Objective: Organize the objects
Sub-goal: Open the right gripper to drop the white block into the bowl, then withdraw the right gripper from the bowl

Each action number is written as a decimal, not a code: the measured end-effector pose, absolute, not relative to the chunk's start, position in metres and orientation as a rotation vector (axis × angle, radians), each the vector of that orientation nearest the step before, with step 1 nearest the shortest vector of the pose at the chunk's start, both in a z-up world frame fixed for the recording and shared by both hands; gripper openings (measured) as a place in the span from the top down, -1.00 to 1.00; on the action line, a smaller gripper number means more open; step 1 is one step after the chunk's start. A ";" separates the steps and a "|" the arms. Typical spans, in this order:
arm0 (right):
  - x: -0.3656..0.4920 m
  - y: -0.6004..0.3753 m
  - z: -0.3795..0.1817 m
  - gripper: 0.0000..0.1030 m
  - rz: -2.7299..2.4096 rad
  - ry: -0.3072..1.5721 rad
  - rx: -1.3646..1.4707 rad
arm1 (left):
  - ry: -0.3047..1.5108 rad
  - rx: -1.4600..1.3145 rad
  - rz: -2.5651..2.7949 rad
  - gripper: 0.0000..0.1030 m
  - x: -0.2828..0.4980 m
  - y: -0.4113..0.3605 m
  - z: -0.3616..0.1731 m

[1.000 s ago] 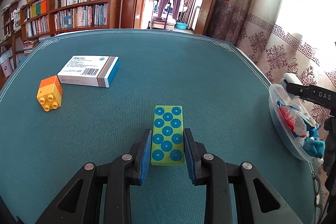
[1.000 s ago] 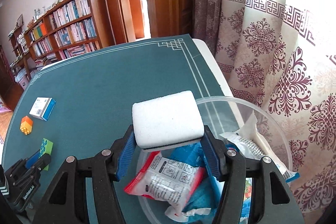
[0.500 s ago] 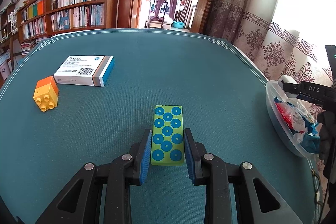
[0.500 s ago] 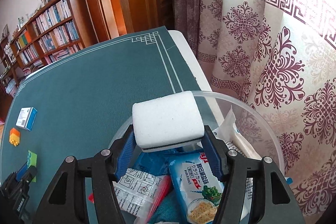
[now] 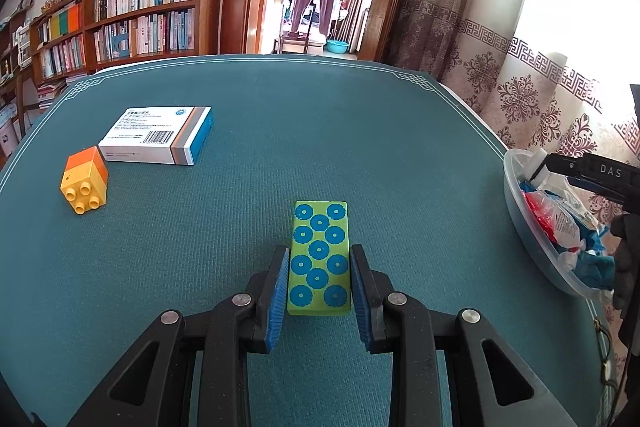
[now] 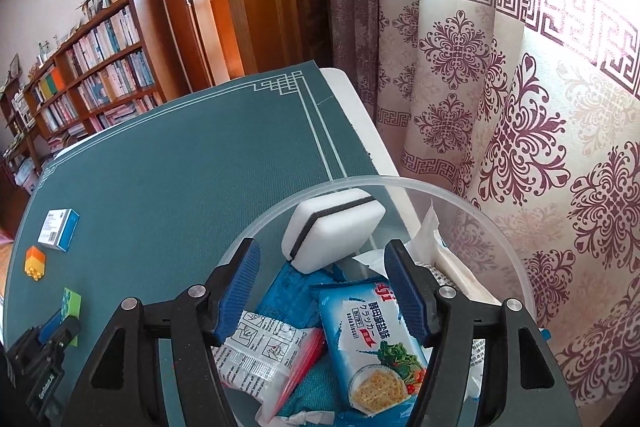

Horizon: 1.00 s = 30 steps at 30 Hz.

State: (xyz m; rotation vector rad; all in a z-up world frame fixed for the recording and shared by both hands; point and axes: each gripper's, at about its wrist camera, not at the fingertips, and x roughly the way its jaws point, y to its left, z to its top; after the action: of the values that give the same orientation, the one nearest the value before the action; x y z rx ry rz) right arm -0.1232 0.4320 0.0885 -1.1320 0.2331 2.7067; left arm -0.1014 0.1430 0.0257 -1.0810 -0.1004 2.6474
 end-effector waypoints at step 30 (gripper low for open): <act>0.025 0.412 0.085 -0.29 2.874 0.279 -1.007 | -0.072 -1.103 2.555 0.40 -0.088 0.179 0.040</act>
State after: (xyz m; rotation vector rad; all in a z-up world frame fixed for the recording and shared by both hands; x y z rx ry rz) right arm 0.0254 0.4122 0.0846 -1.0067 0.2794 2.8744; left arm -0.0884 0.1786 0.0396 -1.1031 -0.0721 2.5549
